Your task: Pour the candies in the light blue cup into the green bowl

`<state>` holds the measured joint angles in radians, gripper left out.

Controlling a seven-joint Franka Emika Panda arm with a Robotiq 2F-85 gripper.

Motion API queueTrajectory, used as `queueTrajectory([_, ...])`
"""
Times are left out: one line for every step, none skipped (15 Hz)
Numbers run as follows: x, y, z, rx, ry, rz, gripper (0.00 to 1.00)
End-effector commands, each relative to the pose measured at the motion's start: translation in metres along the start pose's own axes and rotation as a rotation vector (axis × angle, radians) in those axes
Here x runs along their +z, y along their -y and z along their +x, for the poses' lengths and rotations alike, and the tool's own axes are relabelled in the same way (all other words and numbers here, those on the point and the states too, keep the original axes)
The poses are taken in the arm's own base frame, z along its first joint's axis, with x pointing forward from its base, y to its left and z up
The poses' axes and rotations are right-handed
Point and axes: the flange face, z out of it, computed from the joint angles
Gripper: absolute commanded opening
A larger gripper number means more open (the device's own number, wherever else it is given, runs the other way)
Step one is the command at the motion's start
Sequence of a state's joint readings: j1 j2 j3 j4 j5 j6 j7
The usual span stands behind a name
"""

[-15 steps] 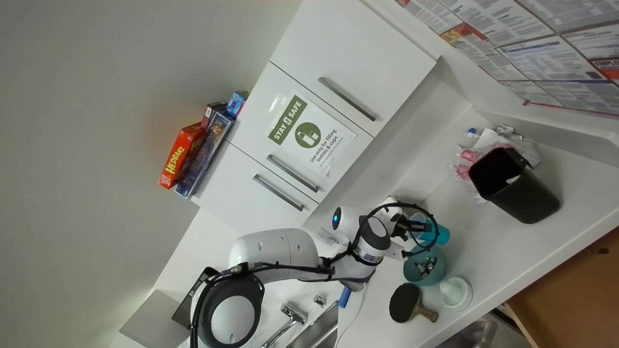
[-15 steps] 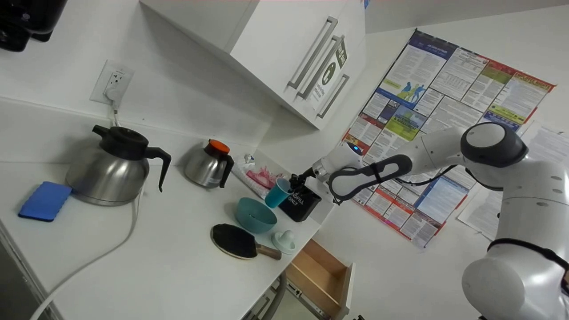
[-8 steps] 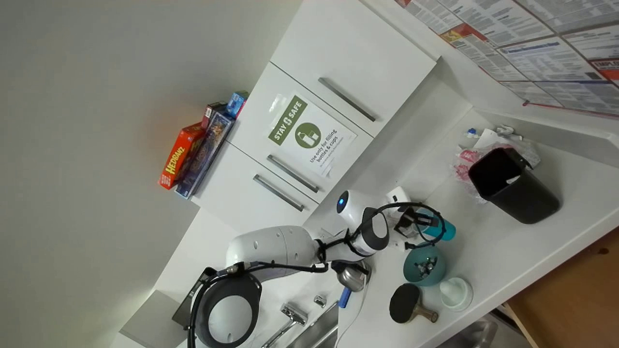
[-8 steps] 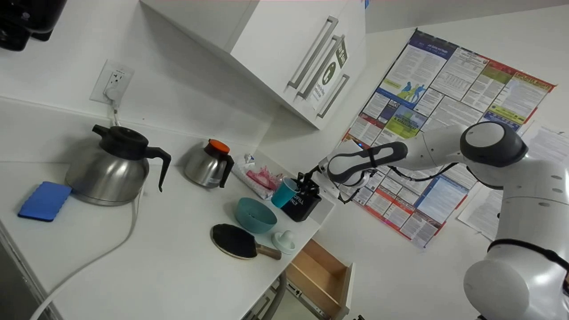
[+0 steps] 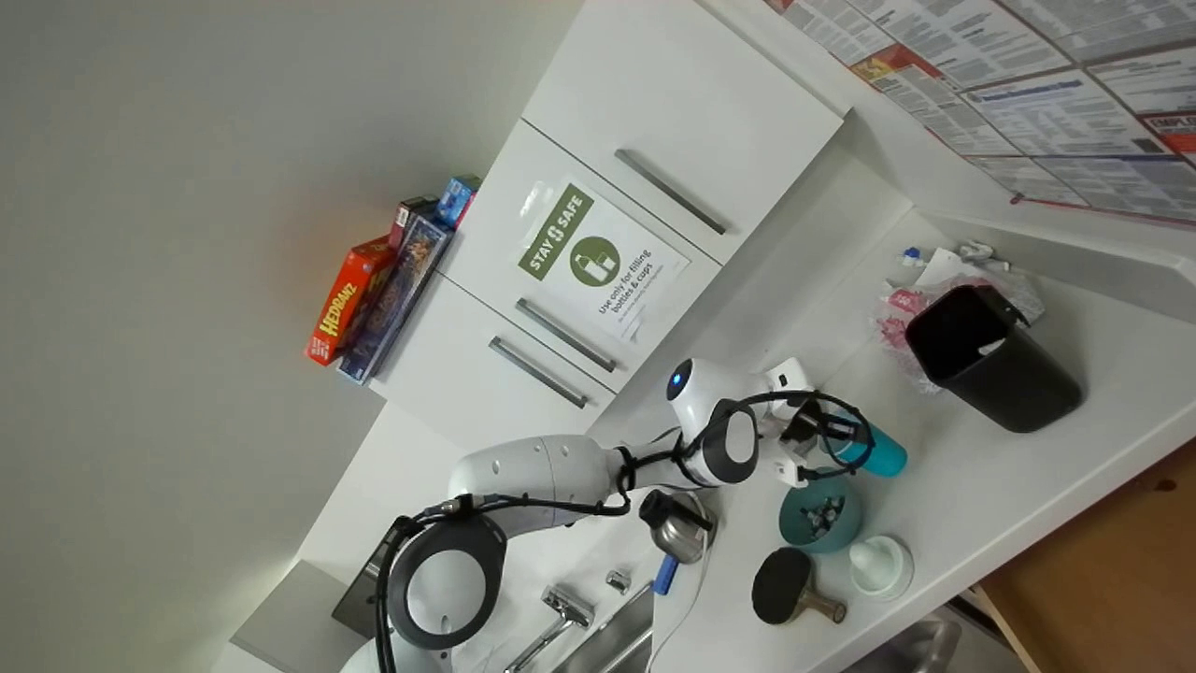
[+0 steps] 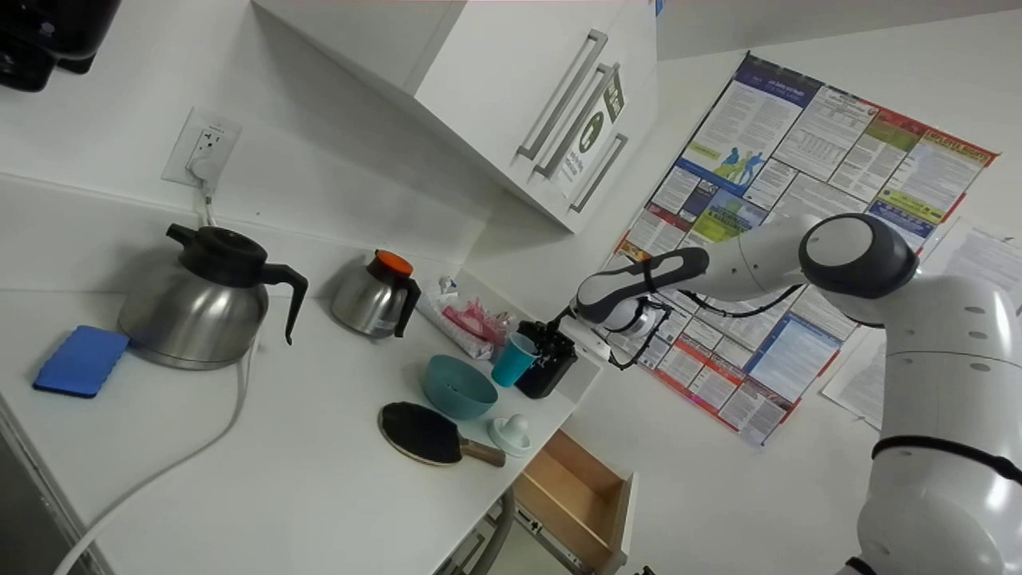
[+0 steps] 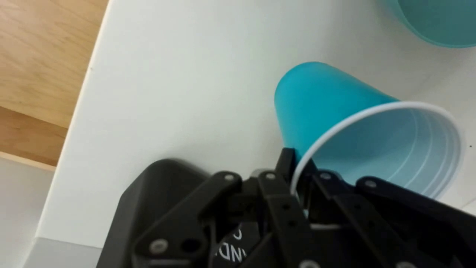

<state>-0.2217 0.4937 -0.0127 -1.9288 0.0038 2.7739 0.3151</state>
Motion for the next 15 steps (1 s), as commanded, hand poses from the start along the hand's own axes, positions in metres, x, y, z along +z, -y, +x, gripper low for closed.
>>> queueTrajectory([0.013,0.002,0.005,-0.019,0.039,-0.024,0.01])
queueTrajectory([0.017,0.002,0.004,-0.022,0.044,-0.030,0.01])
queueTrajectory([0.021,0.003,0.003,-0.024,0.048,-0.033,0.01])
queueTrajectory([0.025,0.003,0.003,-0.025,0.050,-0.035,0.01])
queueTrajectory([0.029,0.003,0.002,-0.029,0.048,-0.034,0.01])
queueTrajectory([0.033,0.003,0.001,-0.034,0.050,-0.029,0.01])
queueTrajectory([0.036,0.005,0.000,-0.040,0.053,-0.027,0.01])
queueTrajectory([0.038,0.005,0.000,-0.048,0.054,-0.023,0.01])
queueTrajectory([0.040,0.005,0.000,-0.055,0.054,-0.023,0.01])
queueTrajectory([0.040,0.005,0.000,-0.061,0.049,-0.033,0.16])
queueTrajectory([0.040,0.005,-0.001,-0.064,0.045,-0.036,0.32])
queueTrajectory([0.038,0.006,-0.002,-0.071,0.034,-0.042,0.38])
queueTrajectory([0.032,0.007,-0.003,-0.078,0.020,-0.045,0.45])
queueTrajectory([0.025,0.008,-0.004,-0.086,0.002,-0.048,0.54])
queueTrajectory([0.019,0.010,-0.005,-0.097,-0.016,-0.050,0.60])
